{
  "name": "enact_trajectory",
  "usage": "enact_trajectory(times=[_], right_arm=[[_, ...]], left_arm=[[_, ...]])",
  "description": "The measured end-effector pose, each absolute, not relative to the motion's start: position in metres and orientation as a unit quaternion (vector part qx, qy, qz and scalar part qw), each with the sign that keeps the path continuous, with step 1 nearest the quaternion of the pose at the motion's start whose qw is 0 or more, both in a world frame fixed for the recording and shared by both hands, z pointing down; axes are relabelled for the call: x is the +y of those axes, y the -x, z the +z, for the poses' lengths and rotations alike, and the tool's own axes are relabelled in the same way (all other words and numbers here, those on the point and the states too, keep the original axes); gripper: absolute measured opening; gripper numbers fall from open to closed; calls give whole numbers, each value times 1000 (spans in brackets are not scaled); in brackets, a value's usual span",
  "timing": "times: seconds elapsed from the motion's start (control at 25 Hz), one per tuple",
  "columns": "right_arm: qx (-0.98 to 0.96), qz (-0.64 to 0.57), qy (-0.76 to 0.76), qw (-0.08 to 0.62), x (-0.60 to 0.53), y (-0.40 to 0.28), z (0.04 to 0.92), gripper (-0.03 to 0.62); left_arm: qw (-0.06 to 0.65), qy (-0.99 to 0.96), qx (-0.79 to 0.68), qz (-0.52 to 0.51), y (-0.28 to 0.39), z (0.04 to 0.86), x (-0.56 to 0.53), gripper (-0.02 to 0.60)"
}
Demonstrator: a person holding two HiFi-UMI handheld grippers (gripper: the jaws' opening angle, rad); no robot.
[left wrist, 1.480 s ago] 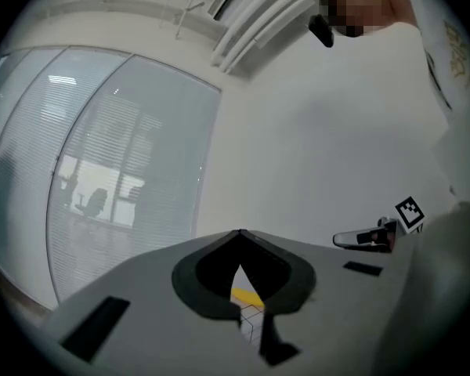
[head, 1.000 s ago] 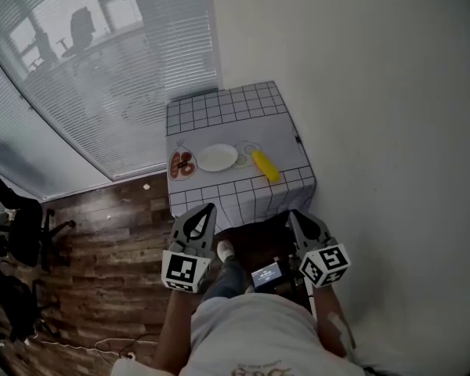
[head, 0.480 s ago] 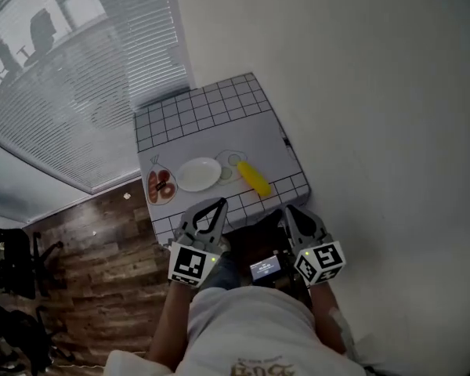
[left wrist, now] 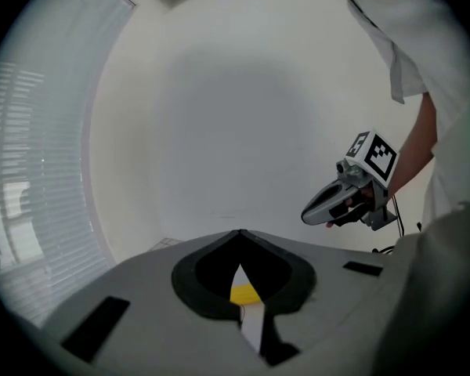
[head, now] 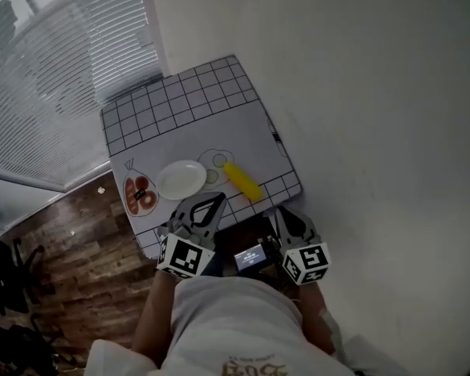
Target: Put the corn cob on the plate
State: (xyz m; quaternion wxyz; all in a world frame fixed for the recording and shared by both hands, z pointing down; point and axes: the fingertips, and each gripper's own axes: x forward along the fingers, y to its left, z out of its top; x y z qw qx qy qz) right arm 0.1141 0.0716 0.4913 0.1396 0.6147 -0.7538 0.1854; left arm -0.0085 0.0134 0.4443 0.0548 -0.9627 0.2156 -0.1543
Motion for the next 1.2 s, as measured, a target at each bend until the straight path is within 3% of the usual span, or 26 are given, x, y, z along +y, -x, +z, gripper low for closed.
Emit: enact_trajectory(times=[0.28, 0.76, 1.0, 1.2], right_arm=[[-745, 170, -610, 209, 69, -113, 506, 8], [-743, 205, -592, 237, 54, -126, 555, 9], [-756, 208, -561, 266, 34, -127, 592, 12], [-775, 212, -525, 283, 20, -117, 608, 86]], left_arm=[[71, 969, 125, -201, -13, 470, 3, 6], [102, 958, 23, -266, -59, 521, -11, 6], [201, 910, -64, -356, -69, 570, -17, 6], [193, 895, -97, -391, -70, 592, -22, 8]])
